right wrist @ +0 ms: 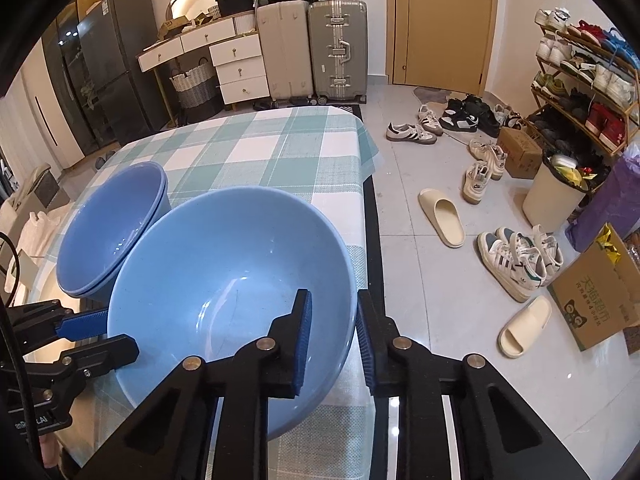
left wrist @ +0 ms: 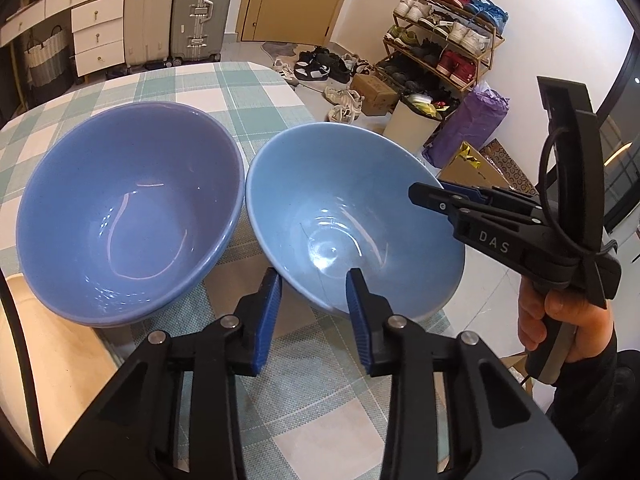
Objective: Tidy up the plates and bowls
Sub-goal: 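Close the left tool on the lighter bowl rim while the right tool grips the opposite rim, then lift the lighter blue bowl with both tools and carry it over the darker bowl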
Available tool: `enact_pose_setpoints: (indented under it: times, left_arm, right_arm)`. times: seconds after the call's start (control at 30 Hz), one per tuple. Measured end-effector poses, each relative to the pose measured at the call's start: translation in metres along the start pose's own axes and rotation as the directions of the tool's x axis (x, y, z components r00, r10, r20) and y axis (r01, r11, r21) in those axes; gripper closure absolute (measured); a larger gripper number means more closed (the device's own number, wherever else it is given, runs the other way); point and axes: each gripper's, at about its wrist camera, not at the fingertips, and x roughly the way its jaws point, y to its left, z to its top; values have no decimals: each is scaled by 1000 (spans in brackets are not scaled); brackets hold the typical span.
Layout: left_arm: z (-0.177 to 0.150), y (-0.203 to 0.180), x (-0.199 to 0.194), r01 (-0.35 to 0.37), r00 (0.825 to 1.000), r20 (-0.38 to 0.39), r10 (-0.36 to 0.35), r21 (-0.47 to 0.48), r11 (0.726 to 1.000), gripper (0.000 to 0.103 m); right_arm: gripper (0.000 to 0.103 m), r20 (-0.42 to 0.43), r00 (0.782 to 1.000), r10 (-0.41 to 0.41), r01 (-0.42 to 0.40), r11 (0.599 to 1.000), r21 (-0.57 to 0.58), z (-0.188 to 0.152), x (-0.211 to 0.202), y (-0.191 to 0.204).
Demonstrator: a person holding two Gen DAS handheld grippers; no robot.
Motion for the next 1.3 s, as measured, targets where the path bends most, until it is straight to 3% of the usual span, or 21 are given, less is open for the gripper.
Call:
enact_pose_setpoints:
  times: [0.63,1.3]
  left_arm:
    - [-2,-5,-9,-23,1000,18,23,24,999,74]
    - [-1,-21,-82,-17,993,116,9,68,998,74]
  right_arm:
    - [82,14,1000,-9,9,1000,-10,-7,-20,5]
    - [82,126,991,-39,42,999,-22,-5,-96,25]
